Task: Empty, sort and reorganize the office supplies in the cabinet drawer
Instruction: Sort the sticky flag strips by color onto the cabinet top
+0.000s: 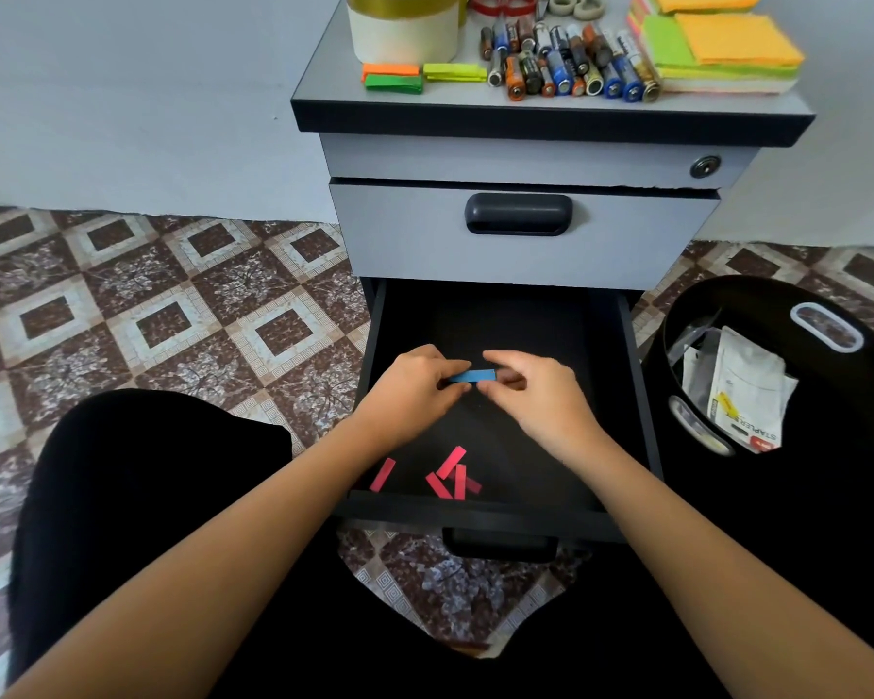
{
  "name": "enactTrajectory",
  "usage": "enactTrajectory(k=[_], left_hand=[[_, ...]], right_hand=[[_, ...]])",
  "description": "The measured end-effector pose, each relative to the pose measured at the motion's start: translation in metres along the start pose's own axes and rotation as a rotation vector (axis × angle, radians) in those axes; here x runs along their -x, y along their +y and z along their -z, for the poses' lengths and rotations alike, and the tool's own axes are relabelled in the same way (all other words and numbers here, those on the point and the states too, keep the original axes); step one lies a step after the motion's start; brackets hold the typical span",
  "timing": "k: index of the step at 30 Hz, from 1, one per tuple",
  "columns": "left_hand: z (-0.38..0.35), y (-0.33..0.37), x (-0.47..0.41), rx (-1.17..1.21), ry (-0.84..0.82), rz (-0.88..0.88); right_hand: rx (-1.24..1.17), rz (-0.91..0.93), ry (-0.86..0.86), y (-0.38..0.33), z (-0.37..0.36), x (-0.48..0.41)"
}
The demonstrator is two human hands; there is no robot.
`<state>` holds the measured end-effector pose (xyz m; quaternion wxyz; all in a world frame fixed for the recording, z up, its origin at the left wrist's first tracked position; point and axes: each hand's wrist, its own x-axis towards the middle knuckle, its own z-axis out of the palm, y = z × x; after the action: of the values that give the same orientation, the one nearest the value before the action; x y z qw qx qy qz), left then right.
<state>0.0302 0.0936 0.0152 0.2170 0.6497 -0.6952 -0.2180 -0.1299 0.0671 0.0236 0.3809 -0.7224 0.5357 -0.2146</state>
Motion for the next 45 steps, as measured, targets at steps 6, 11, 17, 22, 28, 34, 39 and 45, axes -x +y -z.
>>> enactTrajectory(k=[6,11,17,22,28,34,39,45], left_hand=[[0.003,0.002,0.001,-0.049,-0.05,-0.044],[0.007,0.003,0.002,-0.091,-0.116,-0.081],[0.016,0.004,-0.001,-0.109,-0.113,-0.103],[0.034,0.008,-0.006,-0.094,-0.058,-0.129],[0.072,0.018,-0.025,-0.129,-0.011,-0.175],[0.118,0.037,-0.049,-0.16,0.129,-0.247],[0.146,0.048,-0.065,-0.073,0.251,-0.254],[0.169,0.053,-0.086,-0.111,0.362,-0.313]], right_hand=[[0.411,0.225,-0.079,0.0,0.005,-0.001],[0.461,0.245,-0.116,0.001,0.01,-0.005],[0.41,0.225,-0.128,-0.005,0.017,-0.007],[0.34,0.224,-0.123,-0.019,0.03,-0.014],[0.333,0.268,-0.075,-0.05,0.052,-0.03],[0.313,0.328,0.019,-0.093,0.082,-0.052],[0.319,0.362,0.094,-0.122,0.105,-0.069],[0.334,0.423,0.142,-0.148,0.123,-0.091]])
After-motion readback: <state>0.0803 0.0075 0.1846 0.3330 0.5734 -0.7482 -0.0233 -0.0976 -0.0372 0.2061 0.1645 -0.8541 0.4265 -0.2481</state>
